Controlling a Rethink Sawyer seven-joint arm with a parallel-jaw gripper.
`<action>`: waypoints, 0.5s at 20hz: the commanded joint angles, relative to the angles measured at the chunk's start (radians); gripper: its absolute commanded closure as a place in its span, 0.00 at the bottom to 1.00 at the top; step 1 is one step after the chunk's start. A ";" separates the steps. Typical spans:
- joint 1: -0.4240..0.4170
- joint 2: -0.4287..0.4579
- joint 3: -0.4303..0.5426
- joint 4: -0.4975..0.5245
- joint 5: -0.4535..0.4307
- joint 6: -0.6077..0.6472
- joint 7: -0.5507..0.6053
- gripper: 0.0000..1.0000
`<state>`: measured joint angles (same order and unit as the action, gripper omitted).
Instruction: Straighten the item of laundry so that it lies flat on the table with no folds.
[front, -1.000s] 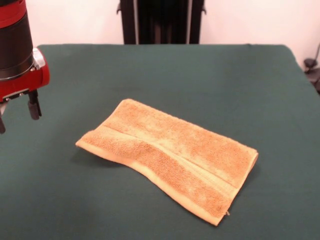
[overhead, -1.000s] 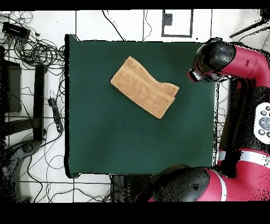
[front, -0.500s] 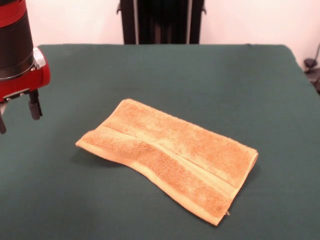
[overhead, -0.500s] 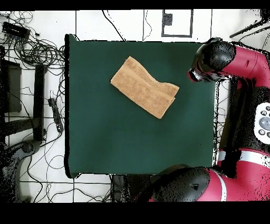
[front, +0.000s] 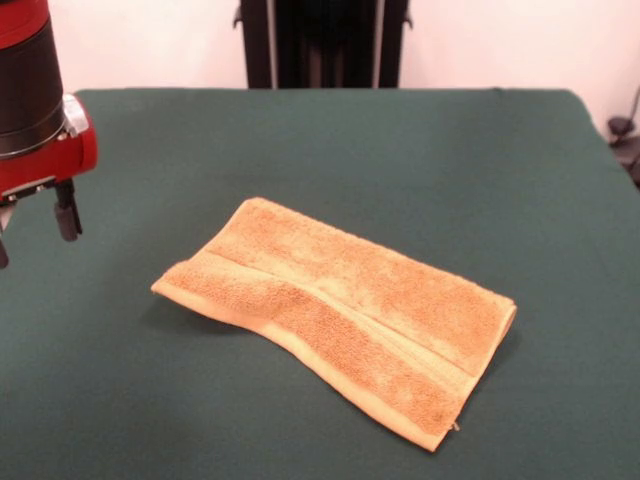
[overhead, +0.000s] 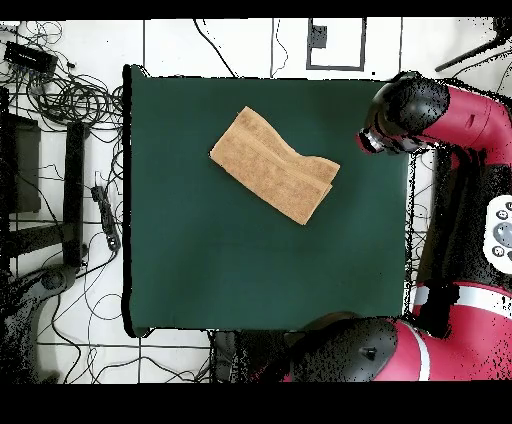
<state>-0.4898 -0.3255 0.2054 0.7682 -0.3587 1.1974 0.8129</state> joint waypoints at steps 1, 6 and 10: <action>0.034 0.011 -0.017 0.184 0.056 -0.120 0.378 0.00; 0.040 0.001 -0.042 0.202 0.077 -0.149 0.409 0.00; 0.040 0.000 -0.045 0.210 0.086 -0.162 0.389 0.00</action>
<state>-0.4879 -0.3334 0.1577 0.7821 -0.3166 1.0904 0.9104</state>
